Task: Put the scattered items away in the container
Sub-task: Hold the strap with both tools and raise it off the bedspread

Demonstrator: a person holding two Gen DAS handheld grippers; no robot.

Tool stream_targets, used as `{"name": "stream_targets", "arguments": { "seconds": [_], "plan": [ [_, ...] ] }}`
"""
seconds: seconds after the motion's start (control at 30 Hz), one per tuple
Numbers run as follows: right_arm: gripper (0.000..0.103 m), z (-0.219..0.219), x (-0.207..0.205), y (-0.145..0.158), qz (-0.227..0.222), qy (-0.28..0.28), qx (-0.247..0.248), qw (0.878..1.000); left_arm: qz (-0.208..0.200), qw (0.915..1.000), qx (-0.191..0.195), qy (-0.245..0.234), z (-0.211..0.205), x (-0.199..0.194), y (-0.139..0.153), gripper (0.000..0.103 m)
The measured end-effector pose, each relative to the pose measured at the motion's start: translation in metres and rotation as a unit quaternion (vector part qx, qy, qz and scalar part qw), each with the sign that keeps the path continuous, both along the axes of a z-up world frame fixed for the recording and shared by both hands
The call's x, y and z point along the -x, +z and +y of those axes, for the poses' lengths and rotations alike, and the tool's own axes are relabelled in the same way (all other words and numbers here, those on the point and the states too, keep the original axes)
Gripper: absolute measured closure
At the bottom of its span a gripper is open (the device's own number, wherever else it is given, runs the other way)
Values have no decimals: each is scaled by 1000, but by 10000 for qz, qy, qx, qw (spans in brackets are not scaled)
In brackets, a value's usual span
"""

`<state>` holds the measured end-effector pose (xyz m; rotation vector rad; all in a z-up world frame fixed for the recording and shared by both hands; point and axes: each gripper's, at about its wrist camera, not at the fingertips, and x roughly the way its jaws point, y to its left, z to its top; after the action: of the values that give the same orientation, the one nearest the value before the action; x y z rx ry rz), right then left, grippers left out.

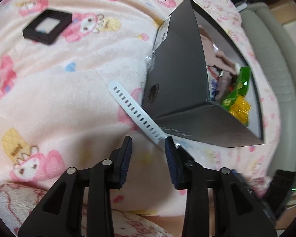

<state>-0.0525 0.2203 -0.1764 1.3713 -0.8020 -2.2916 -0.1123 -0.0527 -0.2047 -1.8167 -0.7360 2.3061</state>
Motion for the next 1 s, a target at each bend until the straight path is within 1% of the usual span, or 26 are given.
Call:
{"name": "stream_targets", "arguments": {
  "seconds": [0.03, 0.1, 0.17, 0.23, 0.27, 0.3, 0.33, 0.4, 0.5, 0.57, 0.63, 0.67, 0.73, 0.77, 0.83, 0.93, 1.0],
  "plan": [
    [66, -5, 0, 3, 101, 139, 29, 9998, 35, 10000, 74, -55, 4, 0, 1, 63],
    [64, -16, 1, 1, 105, 338, -83, 9993, 10, 9999, -98, 34, 6, 1, -3, 59],
    [64, -28, 4, -9, -184, 501, -381, 9978, -167, 9992, -333, 168, 9, 5, -14, 59],
    [64, -32, 9, -25, -592, 509, -527, 9955, -216, 9988, -337, 276, 12, 10, -22, 59],
    [64, -34, 10, -30, -644, 483, -518, 9954, -194, 9987, -343, 320, 11, 11, -22, 59],
    [64, -34, 10, -31, -634, 450, -537, 9955, -189, 9986, -360, 342, 11, 12, -23, 61],
    [63, -36, 10, -30, -599, 458, -589, 9954, -208, 9985, -380, 322, 10, 13, -24, 77],
    [62, -39, 10, -29, -556, 515, -655, 9950, -226, 9983, -482, 242, 10, 12, -23, 80],
    [62, -31, 6, -24, -507, 328, -657, 9960, -206, 9982, -537, 185, 10, 6, -20, 98],
    [62, -24, 0, -17, -475, 68, -772, 9959, -186, 9982, -547, 184, 8, -1, -16, 98],
    [62, -19, -10, -7, -398, 35, -656, 9970, -152, 9977, -667, 20, 12, -6, -13, 98],
    [62, -8, -19, -1, -383, 116, -605, 9974, -158, 9970, -757, -32, 14, -10, -14, 98],
    [62, -10, -25, 3, -454, 298, -528, 9971, -131, 9964, -829, -89, 18, -16, -16, 98],
    [62, -11, -26, 2, -498, 343, -446, 9972, -84, 9967, -807, -84, 18, -18, -15, 97],
    [62, -16, -28, -2, -693, 434, -95, 9966, 5, 9972, -747, -73, 18, -18, -13, 97],
    [62, -21, -29, -8, -816, 517, 12, 9953, -3, 9964, -845, -26, 14, -16, -14, 97],
    [62, -21, -27, -15, -916, 441, 29, 9948, 23, 9965, -831, -33, 13, -16, -14, 97]
  ]
}}
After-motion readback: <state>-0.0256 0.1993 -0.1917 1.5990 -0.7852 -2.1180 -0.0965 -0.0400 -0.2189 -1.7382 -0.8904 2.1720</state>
